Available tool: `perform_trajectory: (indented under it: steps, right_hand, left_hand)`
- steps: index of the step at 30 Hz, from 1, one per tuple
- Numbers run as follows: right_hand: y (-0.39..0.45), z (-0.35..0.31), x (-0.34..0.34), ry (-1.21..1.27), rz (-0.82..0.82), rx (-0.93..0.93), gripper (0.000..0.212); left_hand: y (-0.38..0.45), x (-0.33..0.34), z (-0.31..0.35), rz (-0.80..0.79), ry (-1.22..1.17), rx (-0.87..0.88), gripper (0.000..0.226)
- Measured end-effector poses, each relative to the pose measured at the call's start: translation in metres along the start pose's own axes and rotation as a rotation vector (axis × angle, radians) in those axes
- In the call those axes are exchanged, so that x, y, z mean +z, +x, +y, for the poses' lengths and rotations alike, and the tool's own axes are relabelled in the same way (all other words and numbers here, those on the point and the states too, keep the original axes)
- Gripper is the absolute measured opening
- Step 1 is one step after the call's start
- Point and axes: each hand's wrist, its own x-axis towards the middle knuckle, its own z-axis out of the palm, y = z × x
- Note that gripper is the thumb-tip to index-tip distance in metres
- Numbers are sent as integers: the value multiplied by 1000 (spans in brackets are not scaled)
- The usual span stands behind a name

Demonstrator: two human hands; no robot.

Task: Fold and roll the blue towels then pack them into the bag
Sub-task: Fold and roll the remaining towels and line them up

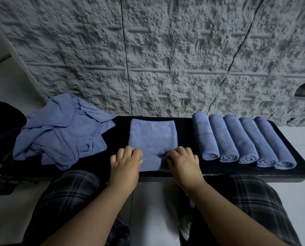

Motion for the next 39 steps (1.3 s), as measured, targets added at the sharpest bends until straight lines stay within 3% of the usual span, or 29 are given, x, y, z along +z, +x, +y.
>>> perform_trajectory:
  steps: [1, 4, 7, 9, 24, 29, 32, 39]
  right_hand:
    - [-1, -2, 0, -23, 48, -18, 4]
    - [-3, -6, 2, -66, 100, -132, 27]
    - [-6, -9, 6, -44, 121, -175, 27]
    - [-7, -9, 8, -61, 117, -163, 17]
    - [-6, -2, 17, -60, 83, -120, 31]
    - [-5, -4, 16, -81, 76, -103, 32]
    - [-2, 2, 19, -11, 46, -82, 20]
    - [1, 4, 5, 332, -169, 71, 29]
  left_hand:
    - [1, 0, 1, 27, -3, 8, 31]
    - [-1, 1, 3, 57, -5, 83, 47]
    - [-6, 2, 7, 44, 13, 140, 45]
    - [-10, 3, 8, 21, 10, 131, 41]
    - [-2, 6, 0, -90, -64, 66, 59]
    - [3, 8, -5, -119, -108, 42, 49]
    - [7, 6, -5, -169, -146, -3, 31]
    - [11, 0, -7, -282, -194, -58, 31]
